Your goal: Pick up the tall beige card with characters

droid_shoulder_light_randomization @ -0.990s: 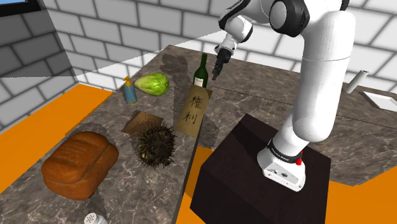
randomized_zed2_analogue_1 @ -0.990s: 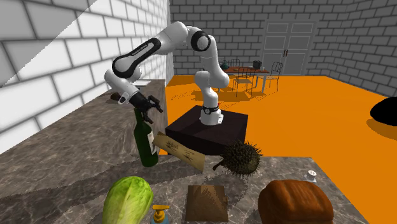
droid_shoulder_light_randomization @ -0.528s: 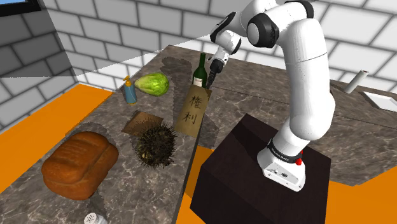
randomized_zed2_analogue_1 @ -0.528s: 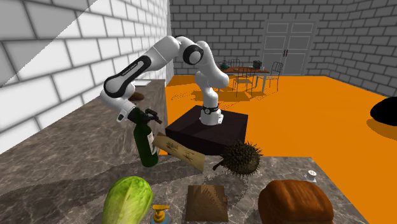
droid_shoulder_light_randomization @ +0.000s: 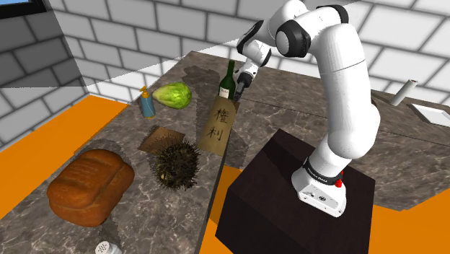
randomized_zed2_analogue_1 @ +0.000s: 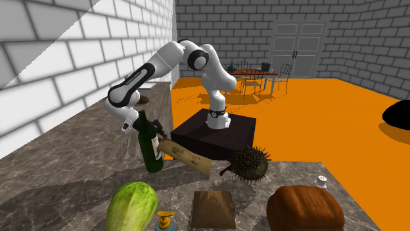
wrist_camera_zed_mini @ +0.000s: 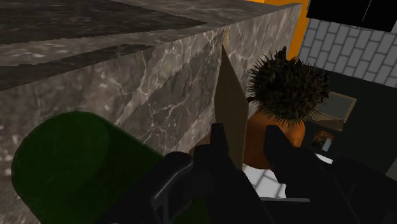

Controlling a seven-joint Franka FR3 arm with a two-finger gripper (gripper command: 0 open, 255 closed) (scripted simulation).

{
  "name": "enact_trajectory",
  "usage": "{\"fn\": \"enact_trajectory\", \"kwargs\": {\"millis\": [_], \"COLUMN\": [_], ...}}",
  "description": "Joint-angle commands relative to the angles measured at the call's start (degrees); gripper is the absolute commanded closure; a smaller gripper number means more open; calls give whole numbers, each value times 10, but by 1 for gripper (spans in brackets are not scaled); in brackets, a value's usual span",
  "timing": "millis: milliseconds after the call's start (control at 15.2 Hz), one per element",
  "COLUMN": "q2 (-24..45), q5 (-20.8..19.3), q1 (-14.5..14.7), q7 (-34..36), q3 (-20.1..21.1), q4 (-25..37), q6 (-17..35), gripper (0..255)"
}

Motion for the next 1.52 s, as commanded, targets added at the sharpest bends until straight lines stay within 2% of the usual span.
{"fn": "enact_trajectory", "kwargs": {"millis": [0, 462, 1452], "q2": [0, 0, -76], "q5": [0, 1, -23], "q1": [0, 1, 12], "q7": [-1, 0, 53], "q3": [0, 0, -20], "q4": [0, 0, 3], "q6": [0, 1, -48], "gripper": [255, 255, 255]}}
